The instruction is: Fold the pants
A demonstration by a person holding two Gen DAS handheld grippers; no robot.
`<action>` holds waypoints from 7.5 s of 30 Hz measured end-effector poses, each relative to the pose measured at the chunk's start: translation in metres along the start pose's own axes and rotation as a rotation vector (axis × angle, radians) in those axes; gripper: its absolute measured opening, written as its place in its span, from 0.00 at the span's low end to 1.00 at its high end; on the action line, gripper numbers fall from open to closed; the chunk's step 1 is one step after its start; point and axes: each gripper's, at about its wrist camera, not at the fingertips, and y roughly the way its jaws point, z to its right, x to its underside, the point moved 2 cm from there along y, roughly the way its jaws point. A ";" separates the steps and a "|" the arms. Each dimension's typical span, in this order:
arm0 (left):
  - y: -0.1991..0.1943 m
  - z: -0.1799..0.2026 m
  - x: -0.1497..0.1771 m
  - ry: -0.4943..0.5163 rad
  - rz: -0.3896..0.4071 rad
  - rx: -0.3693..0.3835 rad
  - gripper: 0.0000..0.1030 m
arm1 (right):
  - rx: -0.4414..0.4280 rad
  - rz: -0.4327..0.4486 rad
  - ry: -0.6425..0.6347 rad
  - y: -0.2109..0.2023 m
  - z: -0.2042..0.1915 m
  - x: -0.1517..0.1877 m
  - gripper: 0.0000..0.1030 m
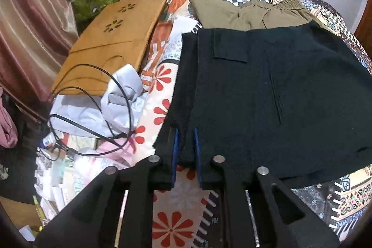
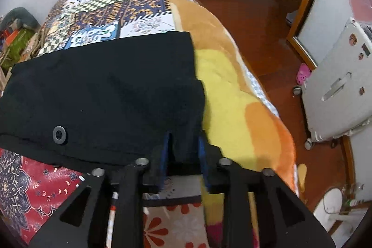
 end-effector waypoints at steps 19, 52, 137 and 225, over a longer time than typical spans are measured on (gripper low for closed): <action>-0.091 0.116 0.008 0.251 0.162 0.220 0.52 | -0.240 0.140 -0.210 -0.061 -0.101 -0.022 0.41; -0.058 0.195 0.002 0.374 0.113 0.265 0.21 | -0.398 0.043 -0.374 -0.019 -0.161 -0.002 0.33; -0.064 0.237 -0.008 0.329 0.053 0.296 0.74 | -0.059 0.047 0.022 -0.011 0.026 0.015 0.29; -0.068 0.386 -0.001 0.517 0.027 0.411 0.85 | -0.496 0.152 0.538 0.012 0.036 0.019 0.28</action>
